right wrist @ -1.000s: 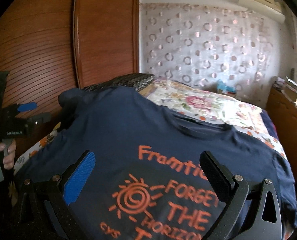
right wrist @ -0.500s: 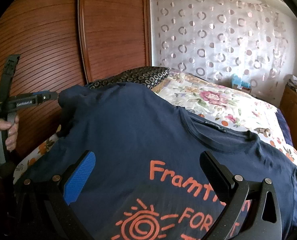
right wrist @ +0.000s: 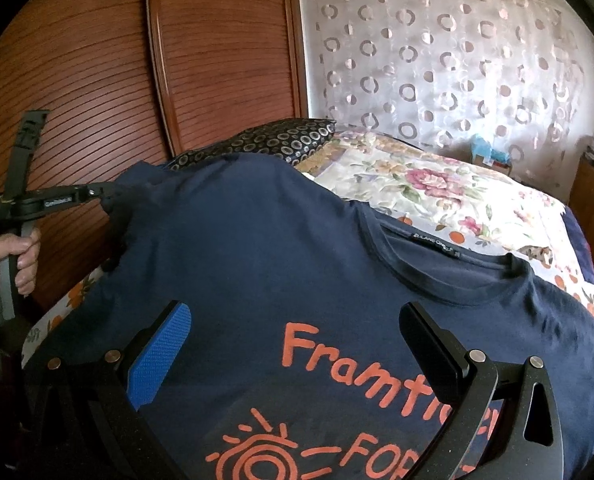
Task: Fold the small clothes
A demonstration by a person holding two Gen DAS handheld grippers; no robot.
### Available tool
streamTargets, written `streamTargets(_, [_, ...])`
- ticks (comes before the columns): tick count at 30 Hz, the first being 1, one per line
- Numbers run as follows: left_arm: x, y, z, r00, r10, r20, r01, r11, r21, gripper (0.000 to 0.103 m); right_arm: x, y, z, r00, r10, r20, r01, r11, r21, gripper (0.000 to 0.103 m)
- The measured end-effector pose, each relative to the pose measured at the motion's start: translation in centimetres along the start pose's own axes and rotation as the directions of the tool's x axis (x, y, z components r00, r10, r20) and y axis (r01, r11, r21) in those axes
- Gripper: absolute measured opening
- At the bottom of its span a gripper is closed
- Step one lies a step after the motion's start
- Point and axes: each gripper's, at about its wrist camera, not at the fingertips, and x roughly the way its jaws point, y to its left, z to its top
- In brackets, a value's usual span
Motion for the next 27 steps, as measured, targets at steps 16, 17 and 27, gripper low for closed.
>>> streamTargets(16, [-1.9,-11.3,6.6,0.966,-0.255,0.050,0.241,0.951,0.195,0.005,-1.5,-0.6,-0.6,0.994,-0.098,0.046,0.094,0.993,0.076,0.103])
streamTargets(17, [-1.4,-12.3,6.7,0.964,-0.264,0.028,0.253,0.944,0.211,0.005,-1.6,-0.5,-0.6,0.993,-0.105,0.046,0.101,0.991,0.082,0.103])
streamTargets(27, [-1.6,-12.2,5.8,0.964,-0.265,0.032,0.253,0.945,0.206,0.061,-0.9,1.5,-1.8,0.990,-0.142,0.022,0.138,0.983,0.123,0.103])
